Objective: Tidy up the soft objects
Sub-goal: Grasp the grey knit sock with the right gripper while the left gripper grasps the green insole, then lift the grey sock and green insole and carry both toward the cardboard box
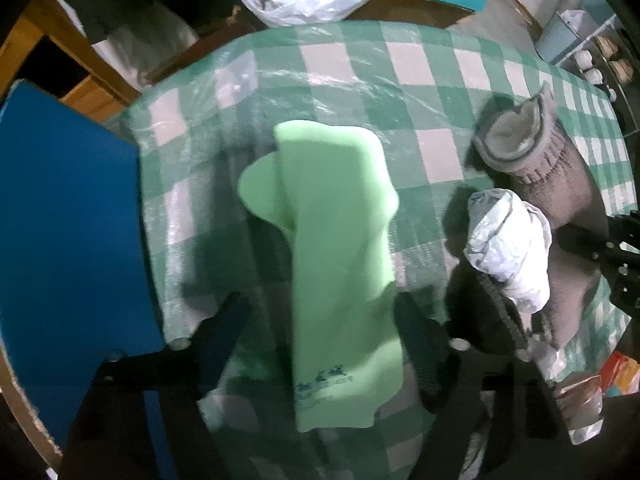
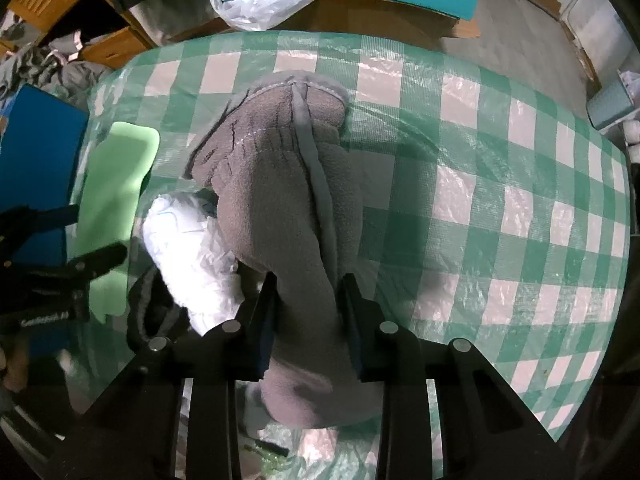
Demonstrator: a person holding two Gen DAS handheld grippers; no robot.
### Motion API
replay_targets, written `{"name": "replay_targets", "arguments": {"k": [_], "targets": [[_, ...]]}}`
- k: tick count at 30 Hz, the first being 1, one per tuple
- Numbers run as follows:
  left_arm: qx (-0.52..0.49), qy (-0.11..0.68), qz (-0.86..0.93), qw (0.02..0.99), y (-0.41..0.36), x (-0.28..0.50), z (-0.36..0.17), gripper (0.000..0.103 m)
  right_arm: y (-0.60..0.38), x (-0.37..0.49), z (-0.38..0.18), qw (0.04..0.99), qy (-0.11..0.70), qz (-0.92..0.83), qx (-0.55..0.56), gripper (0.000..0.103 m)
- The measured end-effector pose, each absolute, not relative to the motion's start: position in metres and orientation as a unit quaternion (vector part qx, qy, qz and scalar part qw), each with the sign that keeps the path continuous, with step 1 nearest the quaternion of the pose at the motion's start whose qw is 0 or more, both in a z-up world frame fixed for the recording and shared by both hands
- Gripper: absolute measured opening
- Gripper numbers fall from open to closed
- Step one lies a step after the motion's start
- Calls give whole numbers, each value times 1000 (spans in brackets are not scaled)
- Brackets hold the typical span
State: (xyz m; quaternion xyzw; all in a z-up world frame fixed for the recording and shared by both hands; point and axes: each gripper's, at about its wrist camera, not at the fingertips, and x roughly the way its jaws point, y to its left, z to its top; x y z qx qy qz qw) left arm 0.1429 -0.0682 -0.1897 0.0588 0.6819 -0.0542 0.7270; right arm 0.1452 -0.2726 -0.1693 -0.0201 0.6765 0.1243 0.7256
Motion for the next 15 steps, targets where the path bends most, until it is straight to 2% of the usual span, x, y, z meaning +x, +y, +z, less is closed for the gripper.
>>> {"name": "replay_targets", "arguments": {"k": [3, 4, 5, 9, 15], "targets": [[54, 674, -55, 735, -60, 144, -186, 46, -277, 141, -163, 731, 671, 126, -23, 28], [48, 671, -62, 737, -58, 145, -185, 26, -278, 140, -160, 734, 667, 125, -25, 28], [41, 673, -69, 735, -58, 144, -185, 21, -278, 140, -157, 736, 665, 125, -25, 28], [36, 667, -75, 741, -57, 141, -179, 8, -282, 137, -147, 744, 657, 123, -22, 28], [30, 655, -94, 749, -67, 124, -164, 5, -284, 131, -133, 754, 644, 126, -22, 28]]}}
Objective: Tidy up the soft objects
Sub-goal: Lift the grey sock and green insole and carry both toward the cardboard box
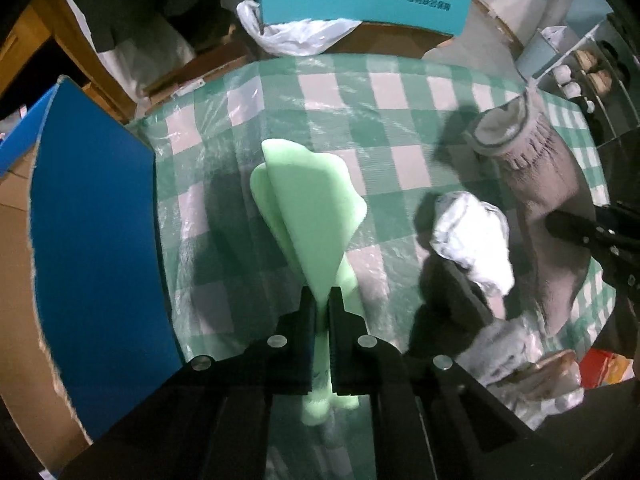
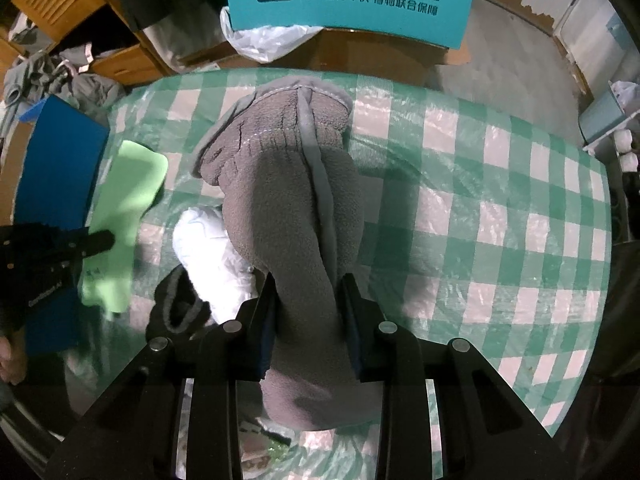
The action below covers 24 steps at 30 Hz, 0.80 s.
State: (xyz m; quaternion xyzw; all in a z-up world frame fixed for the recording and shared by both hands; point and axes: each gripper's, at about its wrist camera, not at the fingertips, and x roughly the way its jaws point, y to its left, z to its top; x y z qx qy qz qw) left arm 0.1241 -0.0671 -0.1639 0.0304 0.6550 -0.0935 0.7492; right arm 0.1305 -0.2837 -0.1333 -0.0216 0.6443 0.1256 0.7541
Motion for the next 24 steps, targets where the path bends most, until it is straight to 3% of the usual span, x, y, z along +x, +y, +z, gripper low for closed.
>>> {"name": "replay_targets", "arguments": {"k": [14, 17, 19, 24], "targets": [[34, 635, -107, 764, -77, 105, -137, 8, -283, 121, -99, 778, 615, 127, -11, 28], [28, 646, -90, 757, -73, 106, -149, 31, -283, 118, -95, 779, 613, 129, -8, 28], [24, 650, -81, 755, -70, 110, -155, 54, -282, 117, -96, 779, 613, 131, -8, 28], [40, 644, -56, 762, -72, 122, -162, 70, -283, 116, -101, 775, 618, 133, -6, 28]]}}
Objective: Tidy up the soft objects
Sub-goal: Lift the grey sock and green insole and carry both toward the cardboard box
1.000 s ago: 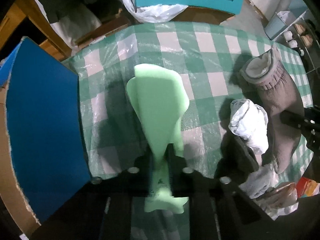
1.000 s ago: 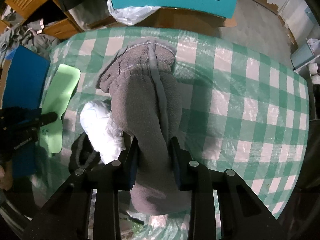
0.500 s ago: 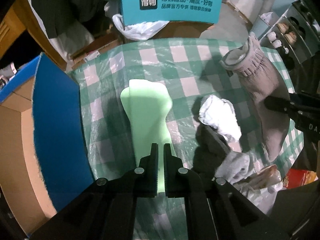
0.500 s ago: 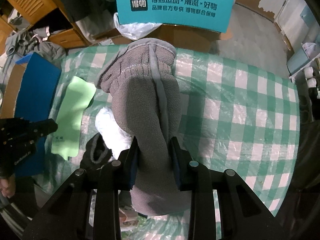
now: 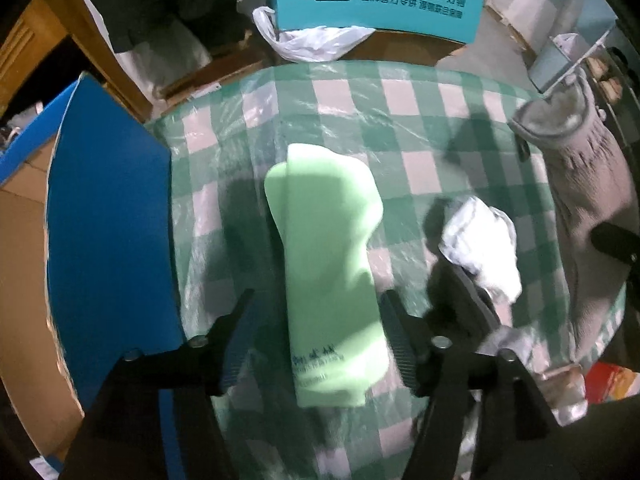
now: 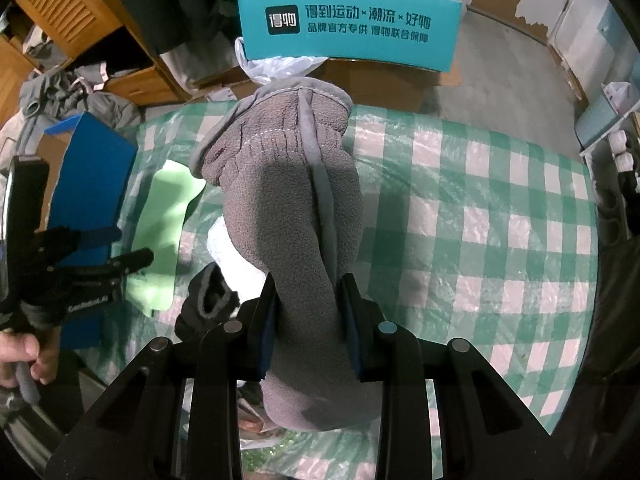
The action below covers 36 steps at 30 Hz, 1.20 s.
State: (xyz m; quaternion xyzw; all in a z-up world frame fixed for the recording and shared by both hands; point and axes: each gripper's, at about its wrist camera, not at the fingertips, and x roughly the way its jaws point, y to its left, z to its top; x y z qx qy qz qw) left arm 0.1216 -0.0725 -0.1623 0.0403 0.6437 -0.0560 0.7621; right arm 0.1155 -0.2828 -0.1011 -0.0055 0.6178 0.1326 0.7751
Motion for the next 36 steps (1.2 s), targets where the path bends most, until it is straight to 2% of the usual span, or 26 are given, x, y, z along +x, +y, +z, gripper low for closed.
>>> {"name": "replay_targets", "arguments": {"k": [16, 21, 23, 26, 27, 30, 34, 36], "targets": [[78, 658, -22, 749, -87, 137, -197, 77, -291, 125, -112, 767, 627, 135, 9, 28], [73, 648, -21, 758, -85, 135, -196, 75, -291, 126, -113, 765, 629, 136, 11, 28], [70, 641, -18, 764, -82, 129, -192, 69, -291, 127, -113, 765, 629, 137, 11, 28], [65, 636, -16, 769, -80, 128, -187, 47, -292, 127, -113, 766, 628, 136, 11, 28], [55, 636, -27, 769, -79, 128, -185, 27, -292, 126, -113, 766, 628, 136, 11, 28], [47, 638, -25, 768, -77, 127, -183, 23, -292, 126, -112, 766, 628, 136, 11, 28], [33, 639, -26, 768, -70, 125, -177, 7, -290, 126, -109, 767, 627, 136, 9, 28], [15, 643, -37, 765, -67, 122, -173, 5, -289, 127, -108, 768, 626, 137, 7, 28]]}}
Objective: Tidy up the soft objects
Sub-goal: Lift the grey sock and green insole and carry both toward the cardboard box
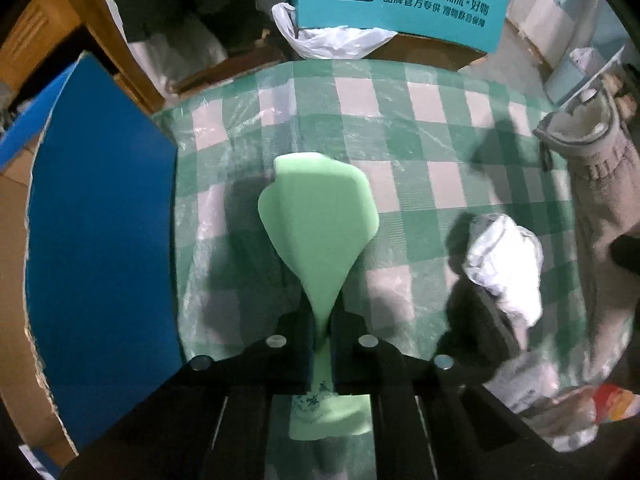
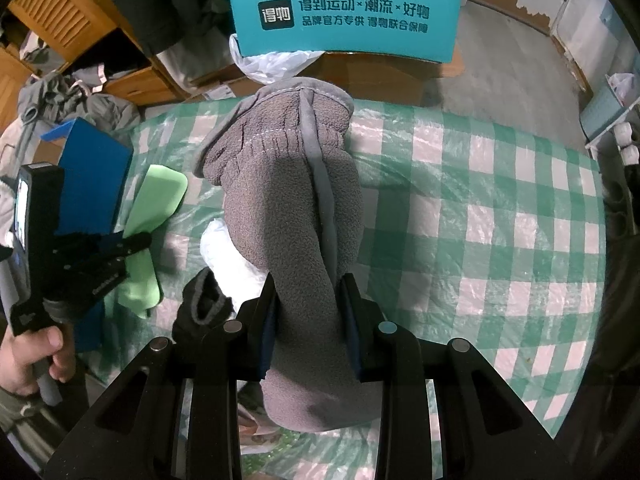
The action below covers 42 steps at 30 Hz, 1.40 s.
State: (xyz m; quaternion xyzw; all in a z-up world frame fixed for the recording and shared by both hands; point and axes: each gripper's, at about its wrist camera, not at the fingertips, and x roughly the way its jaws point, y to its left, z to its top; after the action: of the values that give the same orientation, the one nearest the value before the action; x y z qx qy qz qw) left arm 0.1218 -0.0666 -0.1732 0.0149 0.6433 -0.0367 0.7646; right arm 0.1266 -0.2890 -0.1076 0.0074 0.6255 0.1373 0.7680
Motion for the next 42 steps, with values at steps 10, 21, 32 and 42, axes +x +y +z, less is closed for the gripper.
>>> {"name": "replay_targets", "arguments": {"k": [10, 21, 32, 42], "targets": [[15, 623, -74, 779, -73, 110, -144, 5, -278, 121, -92, 776, 613, 148, -1, 28], [29, 593, -91, 800, -74, 88, -103, 5, -270, 114, -71, 785, 600, 153, -3, 28], [26, 567, -94, 818, -60, 73, -68, 5, -258, 103, -48, 794, 584, 168, -4, 28], [28, 545, -87, 833, -42, 61, -41, 5, -233, 101, -30, 798, 570, 193, -3, 28]]}}
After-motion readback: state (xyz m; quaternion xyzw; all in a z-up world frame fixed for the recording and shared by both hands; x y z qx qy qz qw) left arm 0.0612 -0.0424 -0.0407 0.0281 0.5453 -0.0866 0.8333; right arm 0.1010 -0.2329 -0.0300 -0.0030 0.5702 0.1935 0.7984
